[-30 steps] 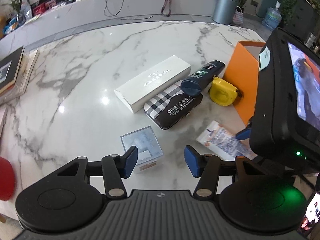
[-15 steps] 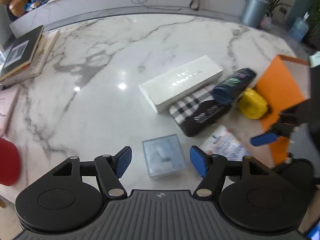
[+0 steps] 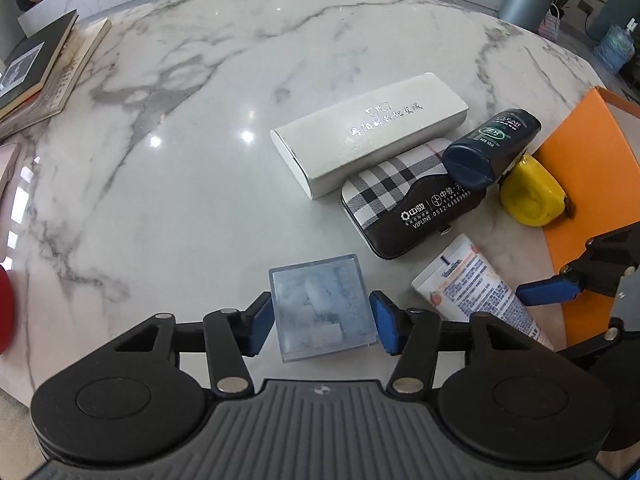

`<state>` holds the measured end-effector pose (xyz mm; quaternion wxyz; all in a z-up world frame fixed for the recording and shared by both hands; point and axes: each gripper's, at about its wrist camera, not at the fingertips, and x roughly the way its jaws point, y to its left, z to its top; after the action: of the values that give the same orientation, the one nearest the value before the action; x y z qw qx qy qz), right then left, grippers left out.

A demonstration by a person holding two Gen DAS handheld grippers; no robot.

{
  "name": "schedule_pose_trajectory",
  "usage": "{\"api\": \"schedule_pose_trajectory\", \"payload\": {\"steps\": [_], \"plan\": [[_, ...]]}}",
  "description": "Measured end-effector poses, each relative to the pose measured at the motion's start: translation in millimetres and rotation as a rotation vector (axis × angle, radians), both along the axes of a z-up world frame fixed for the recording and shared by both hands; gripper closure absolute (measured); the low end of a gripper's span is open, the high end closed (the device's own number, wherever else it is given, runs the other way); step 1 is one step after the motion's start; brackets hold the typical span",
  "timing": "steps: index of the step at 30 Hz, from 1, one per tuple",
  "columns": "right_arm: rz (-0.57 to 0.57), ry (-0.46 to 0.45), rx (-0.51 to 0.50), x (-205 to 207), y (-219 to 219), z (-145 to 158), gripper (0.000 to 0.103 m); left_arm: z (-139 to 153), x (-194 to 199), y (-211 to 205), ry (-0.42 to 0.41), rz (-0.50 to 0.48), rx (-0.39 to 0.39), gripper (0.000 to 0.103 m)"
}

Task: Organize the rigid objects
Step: 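Grasp the Vaseline tube with the right gripper while the left grasps the clear cube, then carry the Vaseline tube into the orange box with the right gripper while the left carries the cube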

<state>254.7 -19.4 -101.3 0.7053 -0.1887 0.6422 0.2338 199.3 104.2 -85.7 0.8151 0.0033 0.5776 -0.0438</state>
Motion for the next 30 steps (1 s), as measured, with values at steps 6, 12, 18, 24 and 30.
{"api": "schedule_pose_trajectory", "payload": {"steps": [6,12,18,24,30], "plan": [[-0.003,-0.032,0.011,-9,-13,4,0.056,-5,1,-6,0.010,-0.019,0.058,0.050],[-0.030,-0.088,0.032,-28,-15,3,0.057,-3,-1,-3,0.000,-0.008,0.053,0.051],[-0.061,-0.156,0.082,-45,-31,28,0.057,19,-13,1,-0.100,0.022,0.010,0.051],[-0.084,-0.225,0.137,-55,-43,61,0.057,43,-32,-8,-0.160,0.003,0.006,0.051],[-0.088,-0.327,0.182,-66,-50,95,0.057,74,-41,-17,-0.218,-0.005,-0.023,0.051]]}}
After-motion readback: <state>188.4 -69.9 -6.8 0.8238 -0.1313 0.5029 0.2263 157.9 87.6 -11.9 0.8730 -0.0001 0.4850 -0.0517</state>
